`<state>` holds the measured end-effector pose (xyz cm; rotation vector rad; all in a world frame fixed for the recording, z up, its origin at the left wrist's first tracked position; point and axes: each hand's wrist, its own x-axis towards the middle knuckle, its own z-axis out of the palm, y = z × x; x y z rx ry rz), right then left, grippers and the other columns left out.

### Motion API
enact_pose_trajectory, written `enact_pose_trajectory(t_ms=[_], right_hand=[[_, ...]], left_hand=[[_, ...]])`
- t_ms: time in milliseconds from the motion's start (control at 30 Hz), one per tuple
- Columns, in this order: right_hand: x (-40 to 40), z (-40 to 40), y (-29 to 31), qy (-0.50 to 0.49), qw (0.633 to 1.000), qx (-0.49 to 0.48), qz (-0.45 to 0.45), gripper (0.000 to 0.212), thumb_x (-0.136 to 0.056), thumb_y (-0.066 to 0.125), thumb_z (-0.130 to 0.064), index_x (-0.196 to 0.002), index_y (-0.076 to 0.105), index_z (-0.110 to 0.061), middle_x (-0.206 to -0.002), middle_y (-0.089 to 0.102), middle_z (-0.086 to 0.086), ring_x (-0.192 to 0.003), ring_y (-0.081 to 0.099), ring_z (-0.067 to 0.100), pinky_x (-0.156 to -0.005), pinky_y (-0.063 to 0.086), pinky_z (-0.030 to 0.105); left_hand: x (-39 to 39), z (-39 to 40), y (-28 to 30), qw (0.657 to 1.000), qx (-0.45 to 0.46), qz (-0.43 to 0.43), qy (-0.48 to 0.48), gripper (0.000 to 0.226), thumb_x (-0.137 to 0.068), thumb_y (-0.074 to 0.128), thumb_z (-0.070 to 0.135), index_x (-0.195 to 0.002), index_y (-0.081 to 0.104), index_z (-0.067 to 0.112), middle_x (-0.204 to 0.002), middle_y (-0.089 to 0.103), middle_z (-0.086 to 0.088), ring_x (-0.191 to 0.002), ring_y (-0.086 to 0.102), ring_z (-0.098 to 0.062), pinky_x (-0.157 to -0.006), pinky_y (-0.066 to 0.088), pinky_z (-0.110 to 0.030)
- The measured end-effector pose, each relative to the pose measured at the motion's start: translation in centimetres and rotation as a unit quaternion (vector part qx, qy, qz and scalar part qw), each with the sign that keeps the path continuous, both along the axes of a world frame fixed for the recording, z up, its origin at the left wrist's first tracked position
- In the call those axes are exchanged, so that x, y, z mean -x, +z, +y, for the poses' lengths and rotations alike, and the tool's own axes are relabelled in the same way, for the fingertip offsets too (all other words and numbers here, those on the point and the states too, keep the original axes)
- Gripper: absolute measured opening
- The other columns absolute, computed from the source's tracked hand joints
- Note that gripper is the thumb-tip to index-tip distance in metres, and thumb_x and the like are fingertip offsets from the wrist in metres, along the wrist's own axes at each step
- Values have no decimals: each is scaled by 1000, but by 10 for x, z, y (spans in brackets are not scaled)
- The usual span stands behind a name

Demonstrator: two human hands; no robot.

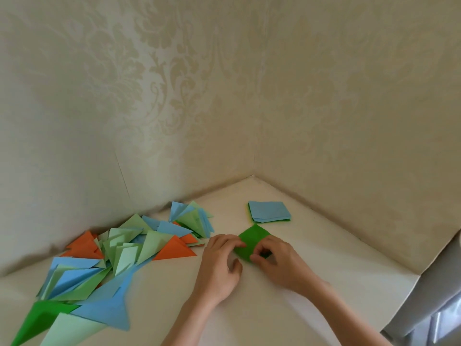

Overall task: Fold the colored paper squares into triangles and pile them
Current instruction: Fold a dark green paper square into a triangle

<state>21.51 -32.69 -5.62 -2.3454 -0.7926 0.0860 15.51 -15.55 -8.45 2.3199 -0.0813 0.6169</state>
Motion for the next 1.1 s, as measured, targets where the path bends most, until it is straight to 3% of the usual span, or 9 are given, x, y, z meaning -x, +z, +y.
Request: enact_pose_trajectory(t_ms=[233, 467, 667, 800, 933, 1100], right_hand=[[-8, -24, 17, 30, 998, -21, 47, 10, -86, 68, -32, -78, 62, -33, -87, 62, -12, -69, 50, -3, -64, 38, 11], [-6, -26, -5, 13, 998, -56, -32, 5, -83, 71, -32, -87, 69, -28, -92, 61, -18, -88, 57, -1, -73, 39, 9], [0, -33, -12, 29, 997, -35, -60, 24, -82, 67, -48, -88, 76, -27, -103, 57, -23, -96, 55, -5, -84, 42, 11], [3, -28, -14, -27, 996, -70, -54, 15, -80, 73, -41, -78, 77, -27, -98, 59, -21, -95, 55, -5, -79, 39, 7], [5, -22, -17, -88, 991, -87, -52, 16, -73, 78, -41, -67, 73, -27, -96, 57, -21, -95, 53, -6, -76, 36, 2], [6, -16, -22, -102, 988, -87, -72, 22, -75, 78, -39, -64, 67, -23, -93, 53, -18, -91, 53, -3, -72, 36, 3]], left_hand=[[-3, -1, -5, 1000, -6, 3, -3, 18, -83, 69, 11, -92, 71, 26, -94, 64, 17, -94, 52, -3, -83, 33, -5], [-3, -3, -4, 1000, -16, -17, 2, 12, -82, 72, 14, -85, 72, 25, -82, 63, 16, -81, 52, -4, -74, 38, -13], [-4, -3, -5, 999, -33, -28, -11, 12, -82, 72, 16, -86, 71, 27, -79, 63, 16, -81, 50, -2, -74, 39, -19], [-3, -4, -4, 999, -39, -36, -2, 11, -82, 73, 20, -89, 69, 28, -78, 60, 19, -81, 49, 0, -75, 41, -24], [-4, -4, -7, 999, -24, -18, 46, 19, -81, 74, 25, -97, 66, 32, -75, 52, 28, -86, 46, 6, -80, 30, -23], [-11, -7, -12, 995, -54, 0, 81, 25, -80, 71, 42, -102, 62, 34, -75, 54, 19, -84, 50, -3, -79, 22, -25]])
